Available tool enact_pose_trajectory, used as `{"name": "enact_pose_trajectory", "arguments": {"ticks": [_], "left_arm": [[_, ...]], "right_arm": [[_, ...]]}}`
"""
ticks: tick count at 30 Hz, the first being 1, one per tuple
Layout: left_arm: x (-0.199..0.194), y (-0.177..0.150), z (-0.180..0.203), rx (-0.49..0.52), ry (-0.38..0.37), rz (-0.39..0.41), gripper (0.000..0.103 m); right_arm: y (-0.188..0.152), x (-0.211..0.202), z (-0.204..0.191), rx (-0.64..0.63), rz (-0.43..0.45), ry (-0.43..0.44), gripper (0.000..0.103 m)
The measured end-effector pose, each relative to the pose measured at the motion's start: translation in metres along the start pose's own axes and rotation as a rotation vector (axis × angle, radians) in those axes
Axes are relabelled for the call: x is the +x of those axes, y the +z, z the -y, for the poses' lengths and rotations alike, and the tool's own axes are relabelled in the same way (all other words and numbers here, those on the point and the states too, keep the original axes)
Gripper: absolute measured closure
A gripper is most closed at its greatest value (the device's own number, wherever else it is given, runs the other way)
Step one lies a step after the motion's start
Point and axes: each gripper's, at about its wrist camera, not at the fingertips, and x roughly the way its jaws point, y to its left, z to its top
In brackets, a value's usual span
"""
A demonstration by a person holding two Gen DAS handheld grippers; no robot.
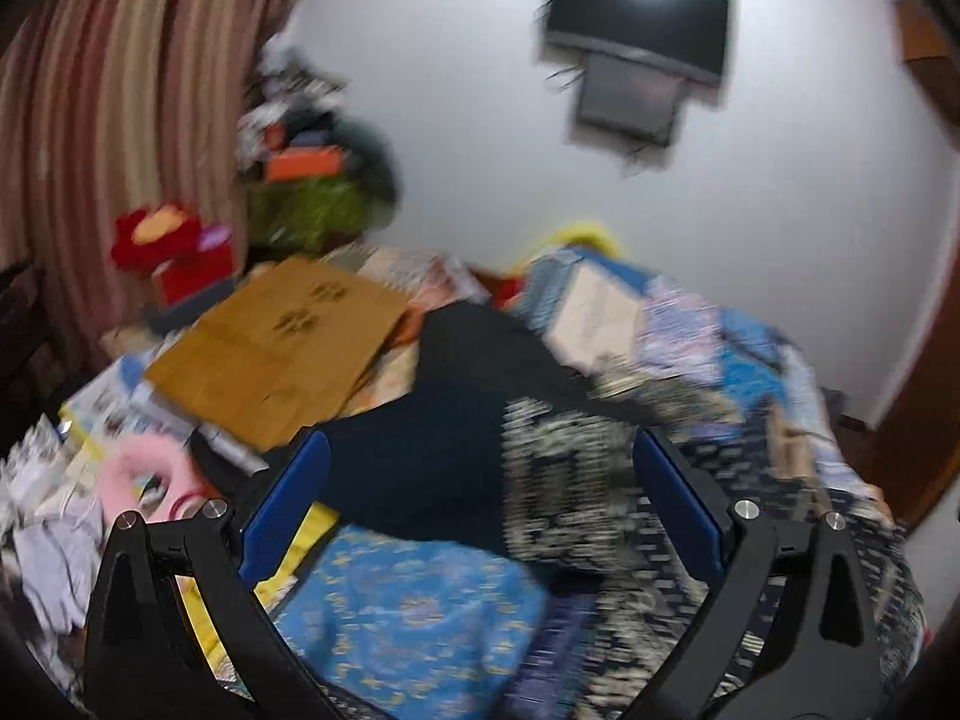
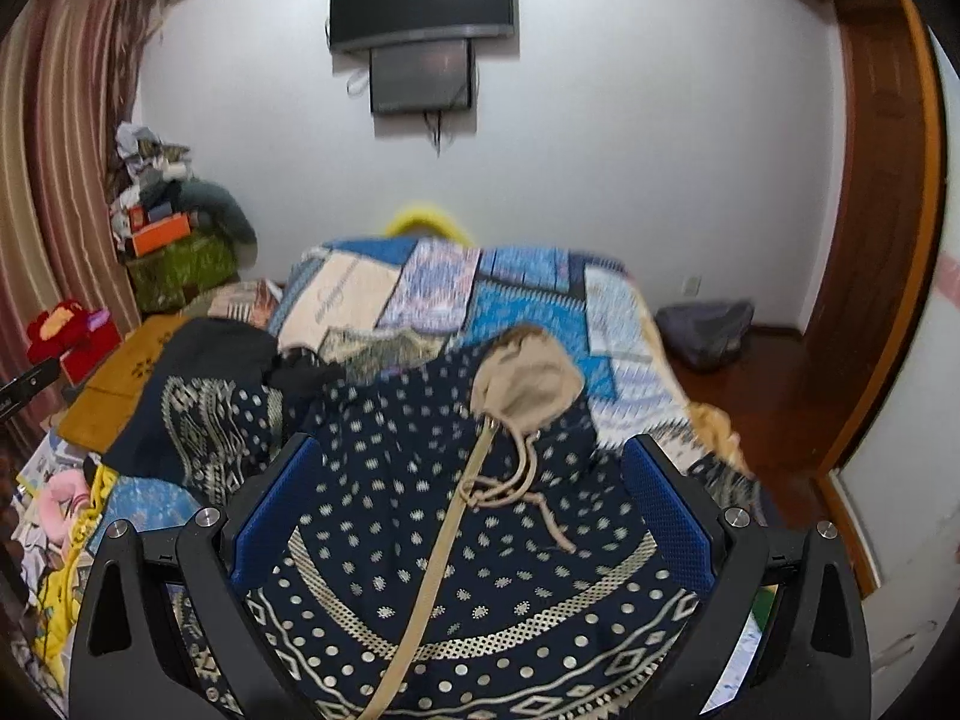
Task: Fold large clothes
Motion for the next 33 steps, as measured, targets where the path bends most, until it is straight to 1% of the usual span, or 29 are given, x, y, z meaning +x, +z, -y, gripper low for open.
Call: {"name": "enact_pose_trajectory", "arguments": {"ticks": [3,5,6,7,9,11,13,15,16,17,19,21,22,23,26,28,33], "left_arm": [[0.037,-0.009,-0.03,-0.069,0.017,-0.093,0.001],[0.06,-0.018,-0.045,-0.115,-0.008,-0.164,0.001],[0.072,-0.023,-0.053,-0.141,-0.026,-0.213,0.001],[0.079,-0.027,-0.057,-0.162,-0.038,-0.25,0.003],[0.098,-0.038,-0.07,-0.217,-0.067,-0.321,0.009],[0.115,-0.048,-0.08,-0.263,-0.071,-0.379,0.017],[0.13,-0.056,-0.089,-0.315,-0.081,-0.425,0.02],[0.143,-0.065,-0.1,-0.393,-0.094,-0.468,0.027],[0.149,-0.069,-0.104,-0.438,-0.102,-0.485,0.034],[0.153,-0.072,-0.108,-0.466,-0.108,-0.493,0.039],[0.158,-0.076,-0.115,-0.515,-0.117,-0.496,0.042],[0.158,-0.074,-0.12,-0.53,-0.119,-0.473,0.044],[0.158,-0.073,-0.12,-0.529,-0.114,-0.465,0.052],[0.157,-0.071,-0.12,-0.526,-0.107,-0.455,0.064],[0.156,-0.06,-0.116,-0.502,-0.092,-0.416,0.084],[0.15,-0.046,-0.11,-0.451,-0.05,-0.369,0.093],[0.131,-0.022,-0.093,-0.364,-0.034,-0.289,0.097]], "right_arm": [[-0.002,0.029,0.009,0.012,-0.093,0.021,0.004],[-0.003,0.045,0.015,0.026,-0.138,0.027,0.004],[-0.004,0.052,0.018,0.035,-0.157,0.029,0.004],[-0.005,0.058,0.021,0.049,-0.179,0.035,0.004],[-0.005,0.07,0.027,0.073,-0.209,0.043,0.004],[-0.006,0.081,0.032,0.103,-0.234,0.054,0.004],[-0.008,0.089,0.034,0.124,-0.248,0.06,0.004],[-0.008,0.094,0.034,0.129,-0.256,0.063,0.004],[-0.01,0.095,0.034,0.128,-0.262,0.063,0.004],[-0.009,0.099,0.032,0.125,-0.266,0.062,0.004],[-0.009,0.102,0.031,0.118,-0.271,0.062,0.004],[-0.01,0.104,0.029,0.109,-0.274,0.06,0.004],[-0.01,0.105,0.028,0.105,-0.276,0.061,0.004],[-0.01,0.106,0.028,0.102,-0.277,0.062,0.004],[-0.01,0.106,0.026,0.092,-0.277,0.063,0.004],[-0.009,0.105,0.025,0.087,-0.274,0.065,0.004],[-0.006,0.099,0.027,0.092,-0.26,0.069,0.004]]}}
